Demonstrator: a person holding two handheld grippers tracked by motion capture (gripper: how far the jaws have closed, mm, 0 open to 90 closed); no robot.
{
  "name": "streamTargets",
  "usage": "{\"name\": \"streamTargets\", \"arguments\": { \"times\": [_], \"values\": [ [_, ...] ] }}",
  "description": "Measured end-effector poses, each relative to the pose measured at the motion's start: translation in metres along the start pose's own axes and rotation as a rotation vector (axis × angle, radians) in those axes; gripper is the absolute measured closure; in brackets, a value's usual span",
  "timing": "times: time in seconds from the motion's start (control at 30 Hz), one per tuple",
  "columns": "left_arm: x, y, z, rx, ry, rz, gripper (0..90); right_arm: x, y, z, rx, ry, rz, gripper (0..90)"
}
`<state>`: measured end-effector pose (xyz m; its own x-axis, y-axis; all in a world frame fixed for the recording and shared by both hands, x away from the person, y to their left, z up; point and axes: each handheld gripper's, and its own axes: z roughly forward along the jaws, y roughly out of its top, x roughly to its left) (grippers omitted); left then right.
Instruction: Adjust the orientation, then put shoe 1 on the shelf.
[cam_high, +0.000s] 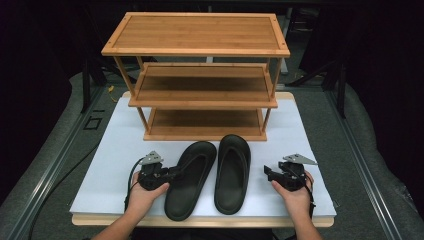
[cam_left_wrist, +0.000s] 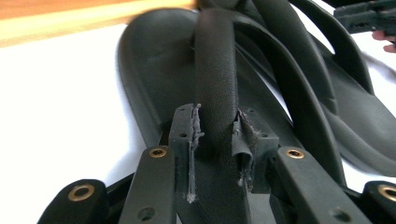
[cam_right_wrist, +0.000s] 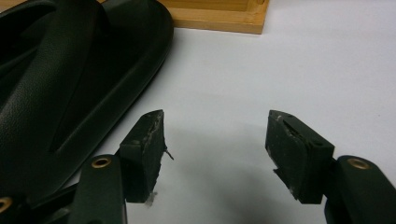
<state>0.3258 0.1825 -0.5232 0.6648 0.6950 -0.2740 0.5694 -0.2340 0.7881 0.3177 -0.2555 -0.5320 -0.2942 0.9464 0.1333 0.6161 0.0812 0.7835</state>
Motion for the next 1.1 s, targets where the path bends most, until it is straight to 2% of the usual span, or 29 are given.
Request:
{"name": "streamTargets", "arguments": {
  "times": [0.07,0.17,0.33,0.43,0.53,0.63,0.7,0.73,0.87,0.9,0.97,1.1],
  "values": [
    [0.004,0.001,-0.006,-0.009,0.015,-0.008,70.1,-0.001,0.0,0.0,-0.004,0.005,0.004,37.3],
    [0.011,0.001,-0.015,-0.028,0.065,0.006,70.4,-0.002,0.0,0.0,-0.001,0.004,0.006,37.3],
    [0.026,0.0,-0.025,-0.046,0.134,0.002,70.3,-0.002,0.0,0.0,-0.002,0.001,0.014,37.4],
    [0.033,-0.003,-0.026,-0.047,0.151,0.003,69.9,-0.003,0.0,0.0,0.001,0.0,0.011,37.4],
    [0.036,-0.004,-0.027,-0.036,0.168,0.028,69.3,-0.002,0.0,-0.001,0.001,0.006,0.015,37.3],
    [0.039,-0.006,-0.027,-0.04,0.181,0.009,65.4,-0.002,0.001,-0.001,-0.01,0.003,0.015,37.0],
    [0.039,-0.007,-0.027,-0.047,0.18,-0.006,63.1,-0.002,0.0,0.0,-0.013,0.003,0.013,37.0],
    [0.038,-0.007,-0.027,-0.049,0.186,0.001,63.1,-0.003,0.0,-0.001,-0.001,0.007,0.013,36.9],
    [0.034,-0.009,-0.027,-0.049,0.214,0.017,62.8,-0.004,0.0,-0.002,-0.013,0.005,0.02,36.9],
    [0.033,-0.011,-0.027,-0.048,0.218,0.012,62.8,-0.004,0.0,-0.002,-0.016,0.005,0.025,36.9],
    [0.03,-0.015,-0.029,-0.066,0.214,-0.022,62.8,-0.004,0.0,-0.002,-0.011,0.006,0.029,36.9],
    [0.027,-0.018,-0.028,-0.057,0.24,-0.012,61.7,-0.004,0.0,-0.001,-0.016,0.006,0.022,36.9]
  ]
}}
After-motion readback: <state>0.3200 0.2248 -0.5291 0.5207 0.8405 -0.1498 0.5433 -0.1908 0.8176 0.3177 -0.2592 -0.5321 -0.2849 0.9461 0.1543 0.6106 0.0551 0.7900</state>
